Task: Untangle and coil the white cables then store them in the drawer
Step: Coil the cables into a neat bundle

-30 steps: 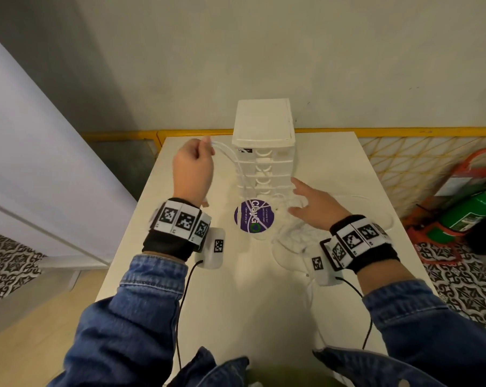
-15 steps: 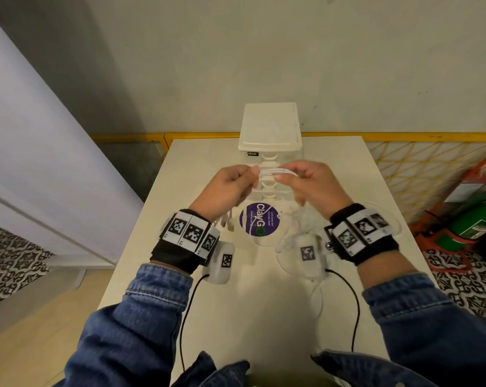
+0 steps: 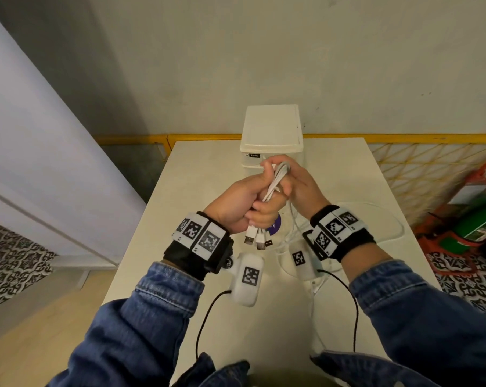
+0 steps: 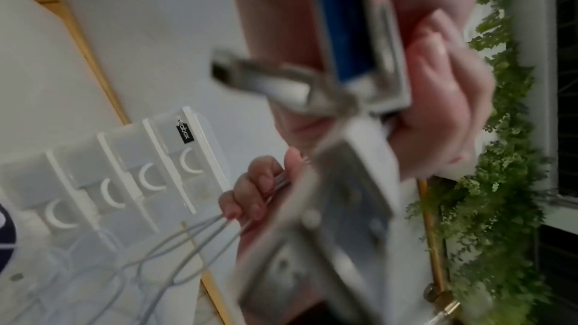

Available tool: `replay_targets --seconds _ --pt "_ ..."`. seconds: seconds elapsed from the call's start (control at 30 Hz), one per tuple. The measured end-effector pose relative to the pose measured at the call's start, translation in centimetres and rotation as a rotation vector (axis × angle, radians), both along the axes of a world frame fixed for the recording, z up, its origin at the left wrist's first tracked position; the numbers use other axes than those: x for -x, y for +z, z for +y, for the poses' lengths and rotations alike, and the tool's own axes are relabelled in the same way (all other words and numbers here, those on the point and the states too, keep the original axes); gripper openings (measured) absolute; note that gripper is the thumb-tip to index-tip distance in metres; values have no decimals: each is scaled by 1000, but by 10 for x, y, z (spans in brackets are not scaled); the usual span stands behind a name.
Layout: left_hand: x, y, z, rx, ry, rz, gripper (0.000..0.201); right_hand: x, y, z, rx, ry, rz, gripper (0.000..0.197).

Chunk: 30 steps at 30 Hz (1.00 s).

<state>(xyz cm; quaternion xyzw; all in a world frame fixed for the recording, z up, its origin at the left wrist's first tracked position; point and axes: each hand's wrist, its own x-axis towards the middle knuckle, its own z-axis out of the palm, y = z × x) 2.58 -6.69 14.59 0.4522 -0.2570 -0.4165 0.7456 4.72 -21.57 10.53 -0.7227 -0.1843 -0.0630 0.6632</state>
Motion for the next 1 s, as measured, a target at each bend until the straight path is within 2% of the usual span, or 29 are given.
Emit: replay_targets --seconds 0.1,0.2,0.33,0.4,0.53,0.67,0.77,0.83,0.9,0.97,1.0 --pt "2 3 -2 90 10 35 53 -2 -3 1 4 -9 53 21" --pt "-1 5 -6 229 141 101 51 -1 -22 6 81 -72 172 16" --pt "-12 4 -5 349 419 156 45 15 -52 17 475 -92 85 28" --pt "-18 4 -1 407 546 162 44 23 -55 27 571 -85 43 19" --pt "-31 11 10 430 798 64 44 35 -68 33 536 3 113 12" --pt "-39 16 25 369 1103 -102 42 40 -82 25 631 7 -70 15" --pt "-44 3 34 209 1306 -260 40 39 -76 22 659 53 -93 24" --pt "-44 -10 37 -15 1349 -415 36 40 -69 18 657 57 -134 28" --pt "-43 -20 38 -356 1261 -589 31 41 -57 12 608 35 -173 29" --pt "-40 -31 34 -691 1051 -693 29 38 -45 7 574 -8 -195 24" --pt "-38 -37 30 -784 942 -695 29 35 -39 4 558 -42 -204 21"
